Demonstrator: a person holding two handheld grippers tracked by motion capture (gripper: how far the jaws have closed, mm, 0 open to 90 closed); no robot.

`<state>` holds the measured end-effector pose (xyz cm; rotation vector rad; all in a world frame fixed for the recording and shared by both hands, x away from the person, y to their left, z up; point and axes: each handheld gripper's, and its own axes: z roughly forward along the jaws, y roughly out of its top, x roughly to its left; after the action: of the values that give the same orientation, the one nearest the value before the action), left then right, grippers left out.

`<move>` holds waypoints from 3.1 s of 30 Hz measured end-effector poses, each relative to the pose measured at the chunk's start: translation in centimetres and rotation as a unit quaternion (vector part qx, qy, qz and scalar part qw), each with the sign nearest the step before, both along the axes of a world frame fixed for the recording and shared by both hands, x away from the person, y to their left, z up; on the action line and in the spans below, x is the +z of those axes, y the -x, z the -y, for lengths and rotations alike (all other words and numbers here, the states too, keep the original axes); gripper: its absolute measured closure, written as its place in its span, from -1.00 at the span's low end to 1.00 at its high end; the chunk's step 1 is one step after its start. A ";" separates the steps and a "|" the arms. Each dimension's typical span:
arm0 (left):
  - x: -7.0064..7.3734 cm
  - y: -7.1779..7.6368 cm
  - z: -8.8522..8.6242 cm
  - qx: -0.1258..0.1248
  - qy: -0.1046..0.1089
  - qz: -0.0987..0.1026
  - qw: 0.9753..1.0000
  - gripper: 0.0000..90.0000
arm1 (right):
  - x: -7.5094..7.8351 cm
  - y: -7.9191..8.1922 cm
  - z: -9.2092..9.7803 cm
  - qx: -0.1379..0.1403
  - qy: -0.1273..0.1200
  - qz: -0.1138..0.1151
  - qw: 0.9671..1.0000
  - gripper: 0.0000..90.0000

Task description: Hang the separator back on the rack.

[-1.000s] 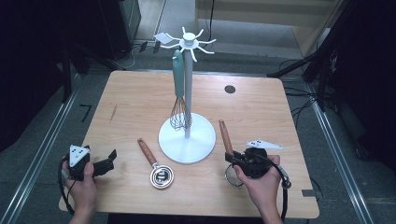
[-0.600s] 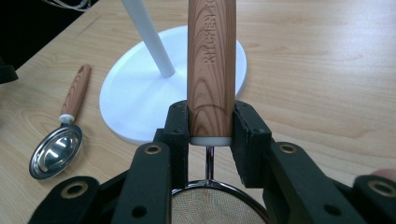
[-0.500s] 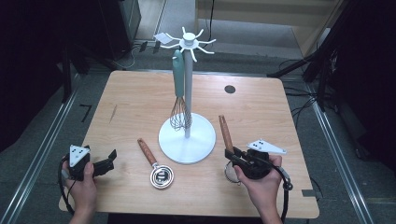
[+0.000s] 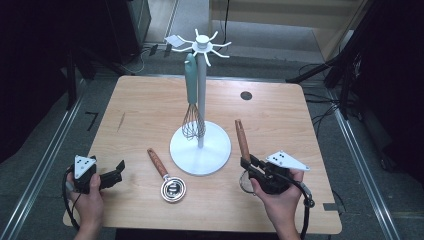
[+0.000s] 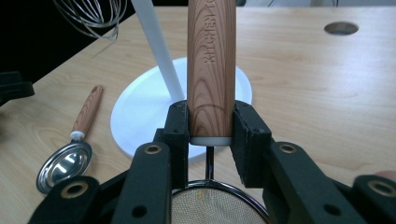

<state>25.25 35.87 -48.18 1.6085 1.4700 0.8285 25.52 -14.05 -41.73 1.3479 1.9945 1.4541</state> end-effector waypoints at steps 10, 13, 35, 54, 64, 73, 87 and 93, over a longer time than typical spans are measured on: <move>0.0 0.0 0.0 0.000 0.000 0.000 1.000 -1.00 | 0.3 0.5 -0.3 0.005 -0.003 0.028 1.000 0.57; 0.0 0.0 0.0 0.000 0.000 0.000 1.000 -1.00 | 0.4 0.7 -0.4 0.004 -0.005 0.036 0.999 0.58; 0.0 0.0 0.0 0.000 -0.003 0.002 1.000 -1.00 | 3.1 1.2 -1.4 0.013 -0.016 0.094 0.995 0.58; 0.0 0.1 0.1 0.000 -0.005 0.003 1.000 -1.00 | 6.1 0.7 -2.4 0.028 -0.013 0.146 0.989 0.57; 0.0 0.2 0.2 0.000 -0.012 0.004 1.000 -1.00 | 7.5 0.4 -3.1 0.037 -0.028 0.175 0.984 0.57; 0.0 0.1 0.2 -0.001 -0.012 0.004 1.000 -1.00 | 9.2 0.4 -3.4 0.043 -0.032 0.192 0.980 0.57; 0.0 0.1 0.2 -0.002 -0.013 0.003 1.000 -1.00 | 10.5 0.5 -4.1 0.049 -0.036 0.209 0.976 0.57; 0.0 0.1 0.2 -0.002 -0.015 0.002 1.000 -1.00 | 11.4 0.3 -4.4 0.051 -0.035 0.222 0.973 0.57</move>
<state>25.15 35.64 -48.19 1.6292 1.4574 0.8546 25.21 -9.67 -30.35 0.8544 1.7512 1.7068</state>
